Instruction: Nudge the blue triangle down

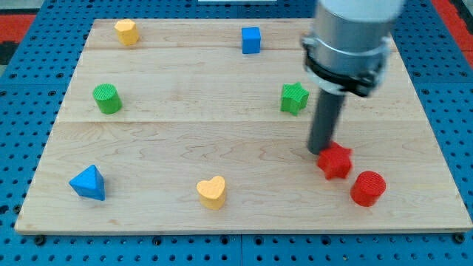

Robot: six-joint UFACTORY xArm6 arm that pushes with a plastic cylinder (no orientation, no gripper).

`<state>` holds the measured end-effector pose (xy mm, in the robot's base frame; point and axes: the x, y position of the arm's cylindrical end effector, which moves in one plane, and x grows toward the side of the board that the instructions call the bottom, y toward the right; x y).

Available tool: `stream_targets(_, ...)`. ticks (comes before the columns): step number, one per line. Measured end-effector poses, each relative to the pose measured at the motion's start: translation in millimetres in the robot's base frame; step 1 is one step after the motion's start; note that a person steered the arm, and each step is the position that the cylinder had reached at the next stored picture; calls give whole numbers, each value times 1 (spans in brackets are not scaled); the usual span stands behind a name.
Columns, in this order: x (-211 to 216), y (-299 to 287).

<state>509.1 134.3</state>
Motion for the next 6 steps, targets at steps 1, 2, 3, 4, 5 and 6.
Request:
stream_targets(1, -1, -56)
stream_targets(2, -1, -187)
stream_targets(3, -3, -299)
stream_targets(4, 8, -347)
stream_targets(5, 86, -374)
stream_targets(6, 97, -345)
